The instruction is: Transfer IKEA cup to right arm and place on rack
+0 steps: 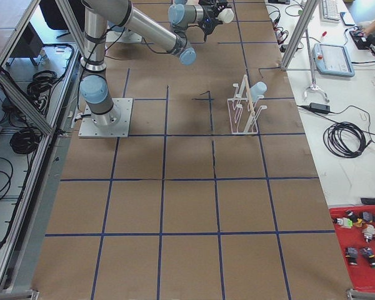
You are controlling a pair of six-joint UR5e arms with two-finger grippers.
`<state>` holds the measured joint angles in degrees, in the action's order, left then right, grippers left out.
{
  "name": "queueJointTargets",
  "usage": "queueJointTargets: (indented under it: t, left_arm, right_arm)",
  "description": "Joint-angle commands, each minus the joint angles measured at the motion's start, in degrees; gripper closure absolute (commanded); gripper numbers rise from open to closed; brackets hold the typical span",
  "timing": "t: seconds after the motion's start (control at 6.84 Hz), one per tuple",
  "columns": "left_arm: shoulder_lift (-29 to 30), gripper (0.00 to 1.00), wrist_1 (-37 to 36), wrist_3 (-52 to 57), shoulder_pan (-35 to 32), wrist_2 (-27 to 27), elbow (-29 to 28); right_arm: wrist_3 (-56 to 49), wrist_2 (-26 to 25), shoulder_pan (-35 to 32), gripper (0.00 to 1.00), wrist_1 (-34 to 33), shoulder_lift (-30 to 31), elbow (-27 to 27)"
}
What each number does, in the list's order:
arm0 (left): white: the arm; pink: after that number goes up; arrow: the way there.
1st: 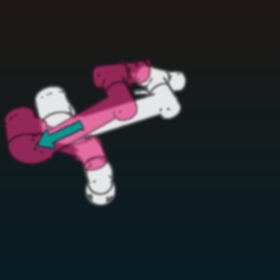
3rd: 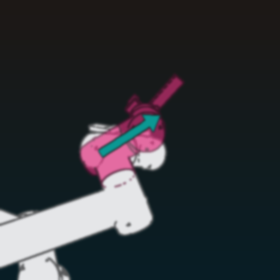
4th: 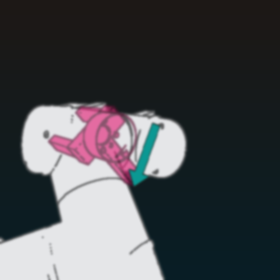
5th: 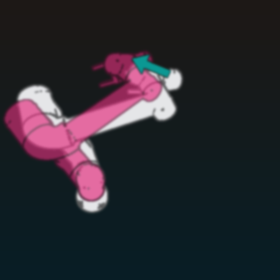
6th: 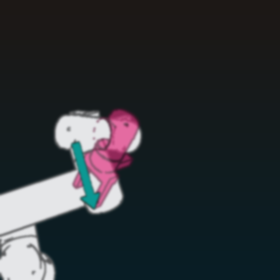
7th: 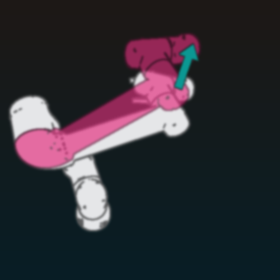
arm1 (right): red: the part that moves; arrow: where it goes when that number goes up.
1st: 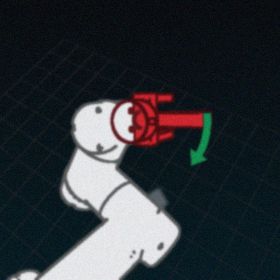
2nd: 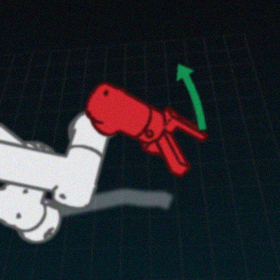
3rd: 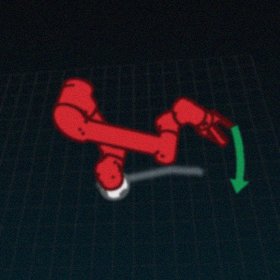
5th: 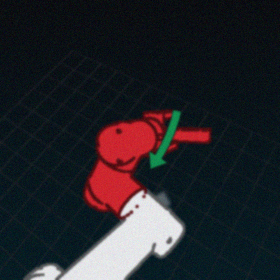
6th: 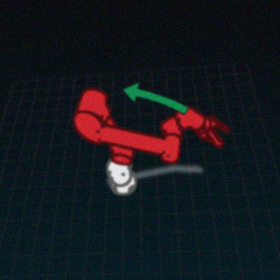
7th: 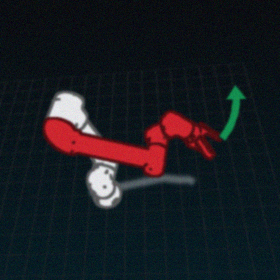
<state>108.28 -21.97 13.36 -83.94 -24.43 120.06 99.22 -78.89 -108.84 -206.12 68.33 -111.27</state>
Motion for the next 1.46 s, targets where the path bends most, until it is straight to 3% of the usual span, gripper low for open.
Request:
queueJointTargets:
  t: [0.0,0.73,1.17,1.32]
  left_arm:
    - [0.0,0.89,0.0,0.0,0.0,0.0,0.0]
    - [-0.09,0.87,0.0,-0.35,0.0,0.0,0.0]
    - [-0.09,0.85,0.0,-0.35,0.0,0.0,-0.09]
    - [-0.09,0.8,0.0,-0.53,0.0,0.0,-0.09]
  right_arm:
    - [0.01,-0.03,-0.23,0.05,0.02,-1.09,1.14]
    - [-0.08,-0.03,-0.14,0.05,-0.07,-2.14,1.76]
    - [-0.16,0.06,-0.14,0.21,-0.16,-2.06,2.02]
    - [-0.16,0.06,-0.14,0.3,-0.16,-2.06,2.02]
